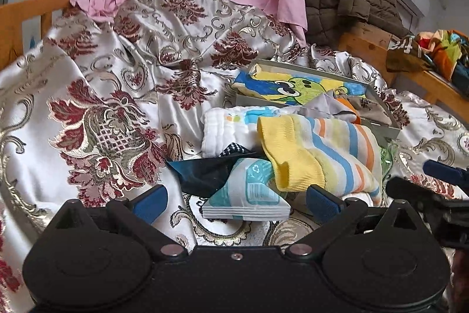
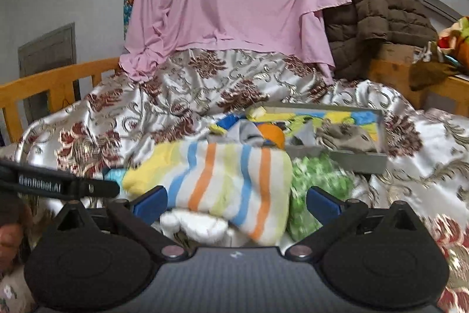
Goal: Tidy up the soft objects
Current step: 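Move both grippers back toward the striped sock and tissue packet, then grasp the striped sock with the right gripper while the left gripper grasps the white-blue tissue packet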
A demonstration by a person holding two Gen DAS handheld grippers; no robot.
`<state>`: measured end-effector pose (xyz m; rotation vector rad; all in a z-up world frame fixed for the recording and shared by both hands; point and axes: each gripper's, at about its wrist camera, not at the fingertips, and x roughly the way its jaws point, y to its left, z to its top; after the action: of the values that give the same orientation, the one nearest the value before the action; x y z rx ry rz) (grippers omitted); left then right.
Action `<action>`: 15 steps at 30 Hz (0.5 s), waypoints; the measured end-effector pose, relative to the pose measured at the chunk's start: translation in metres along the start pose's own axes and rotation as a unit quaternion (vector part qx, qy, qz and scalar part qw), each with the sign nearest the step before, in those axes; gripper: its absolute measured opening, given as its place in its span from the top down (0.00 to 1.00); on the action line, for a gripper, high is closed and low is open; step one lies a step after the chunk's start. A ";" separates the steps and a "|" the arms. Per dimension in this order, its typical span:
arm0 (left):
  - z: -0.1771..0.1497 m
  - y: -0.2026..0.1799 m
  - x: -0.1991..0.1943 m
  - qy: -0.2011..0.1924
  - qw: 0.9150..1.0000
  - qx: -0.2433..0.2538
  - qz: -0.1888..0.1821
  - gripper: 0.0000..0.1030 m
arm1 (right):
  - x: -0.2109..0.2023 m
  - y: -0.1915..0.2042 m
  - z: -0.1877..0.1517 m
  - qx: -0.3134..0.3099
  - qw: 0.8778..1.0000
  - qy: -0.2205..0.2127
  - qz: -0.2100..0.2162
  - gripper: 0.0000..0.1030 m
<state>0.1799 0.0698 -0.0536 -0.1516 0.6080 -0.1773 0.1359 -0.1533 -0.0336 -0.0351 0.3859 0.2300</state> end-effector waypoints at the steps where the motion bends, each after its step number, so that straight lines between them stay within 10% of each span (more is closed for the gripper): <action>1: 0.001 0.002 0.002 0.002 1.000 -0.003 -0.005 0.04 | 0.006 0.000 0.004 -0.002 1.000 0.000 0.006 0.00; 15: 0.005 0.012 0.019 0.029 0.998 -0.002 -0.054 0.16 | 0.047 0.005 0.014 -0.010 0.999 0.013 0.048 0.01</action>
<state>0.1993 0.0782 -0.0621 -0.1834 0.6577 -0.2867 0.1824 -0.1375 -0.0377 -0.0387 0.4115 0.3279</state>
